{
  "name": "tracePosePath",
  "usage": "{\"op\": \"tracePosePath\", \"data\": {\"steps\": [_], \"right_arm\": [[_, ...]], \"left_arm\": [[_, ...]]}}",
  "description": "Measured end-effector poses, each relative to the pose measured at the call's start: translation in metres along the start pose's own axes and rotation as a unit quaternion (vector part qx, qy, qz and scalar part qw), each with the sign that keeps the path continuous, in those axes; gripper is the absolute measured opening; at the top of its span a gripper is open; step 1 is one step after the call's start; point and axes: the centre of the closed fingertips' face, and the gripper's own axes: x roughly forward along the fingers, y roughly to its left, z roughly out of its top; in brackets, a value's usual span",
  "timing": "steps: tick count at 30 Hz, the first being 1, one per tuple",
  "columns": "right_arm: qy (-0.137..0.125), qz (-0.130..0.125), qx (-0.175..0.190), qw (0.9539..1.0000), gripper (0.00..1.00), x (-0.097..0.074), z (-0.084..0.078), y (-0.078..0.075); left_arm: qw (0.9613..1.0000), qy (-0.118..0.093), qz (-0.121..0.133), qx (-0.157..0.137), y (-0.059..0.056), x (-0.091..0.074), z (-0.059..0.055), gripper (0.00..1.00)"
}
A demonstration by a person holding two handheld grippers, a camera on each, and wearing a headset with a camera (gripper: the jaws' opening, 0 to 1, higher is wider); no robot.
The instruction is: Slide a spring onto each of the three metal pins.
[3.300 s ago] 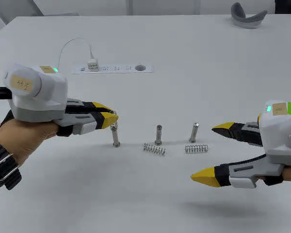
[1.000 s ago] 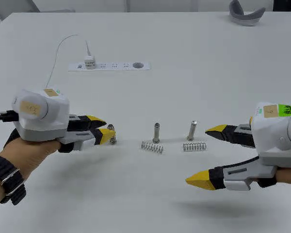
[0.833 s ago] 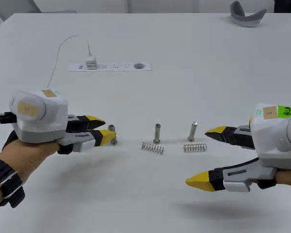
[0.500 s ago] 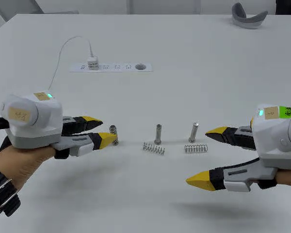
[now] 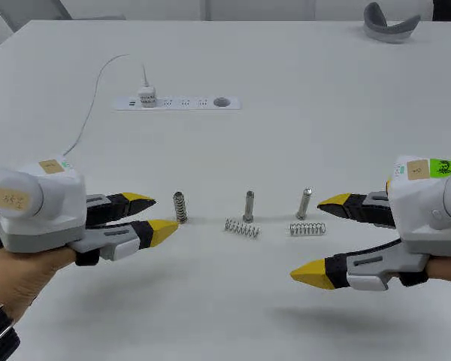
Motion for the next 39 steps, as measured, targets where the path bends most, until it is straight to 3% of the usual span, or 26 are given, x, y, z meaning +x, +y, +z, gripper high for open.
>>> {"op": "tracePosePath", "data": {"steps": [12,27,39], "right_arm": [[0.02,0.008,-0.029,0.9993,0.56,0.014,0.004,-0.002],[0.04,0.014,-0.041,0.9983,0.37,0.041,0.007,-0.009],[0.058,0.015,-0.02,0.998,0.25,0.07,0.004,-0.017]], "left_arm": [[0.9998,0.001,-0.02,-0.007,-0.025,0.003,-0.008,0.34],[0.9994,0.01,-0.033,-0.008,-0.034,0.005,-0.016,0.31],[0.999,0.01,-0.043,-0.01,-0.042,0.01,-0.017,0.29]]}}
